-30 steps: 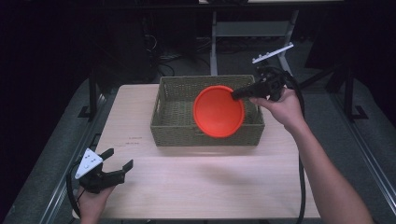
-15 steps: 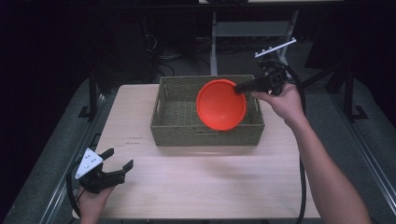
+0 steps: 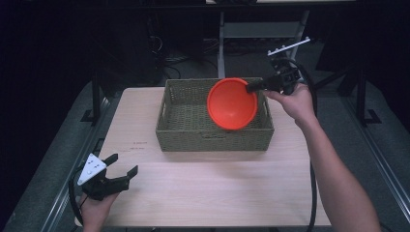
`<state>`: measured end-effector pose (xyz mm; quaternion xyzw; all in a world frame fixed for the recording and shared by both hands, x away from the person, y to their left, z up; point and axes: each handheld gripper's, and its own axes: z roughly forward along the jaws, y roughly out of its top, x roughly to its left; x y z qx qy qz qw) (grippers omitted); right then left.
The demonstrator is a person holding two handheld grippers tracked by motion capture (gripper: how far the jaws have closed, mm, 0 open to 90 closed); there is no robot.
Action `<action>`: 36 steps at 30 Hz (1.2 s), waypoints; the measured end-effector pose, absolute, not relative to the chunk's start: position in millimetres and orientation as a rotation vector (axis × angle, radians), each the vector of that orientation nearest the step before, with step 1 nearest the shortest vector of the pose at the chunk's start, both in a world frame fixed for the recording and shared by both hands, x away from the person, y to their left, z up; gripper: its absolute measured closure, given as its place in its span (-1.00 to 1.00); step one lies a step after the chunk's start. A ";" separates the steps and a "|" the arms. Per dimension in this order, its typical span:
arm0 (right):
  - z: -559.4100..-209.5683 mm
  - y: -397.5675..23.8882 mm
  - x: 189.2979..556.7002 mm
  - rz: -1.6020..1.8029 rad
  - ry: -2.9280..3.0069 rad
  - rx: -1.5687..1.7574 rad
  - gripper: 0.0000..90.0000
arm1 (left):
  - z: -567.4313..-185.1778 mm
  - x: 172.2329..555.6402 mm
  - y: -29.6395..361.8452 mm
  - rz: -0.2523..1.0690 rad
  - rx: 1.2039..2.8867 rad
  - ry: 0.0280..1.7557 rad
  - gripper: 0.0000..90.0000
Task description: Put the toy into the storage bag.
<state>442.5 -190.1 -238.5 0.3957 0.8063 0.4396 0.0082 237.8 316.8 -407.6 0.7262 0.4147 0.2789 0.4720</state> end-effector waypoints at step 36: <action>-270.1 -198.5 494.5 1.323 2.436 1.434 0.82 | -409.5 239.9 316.0 0.668 1.790 1.013 -0.67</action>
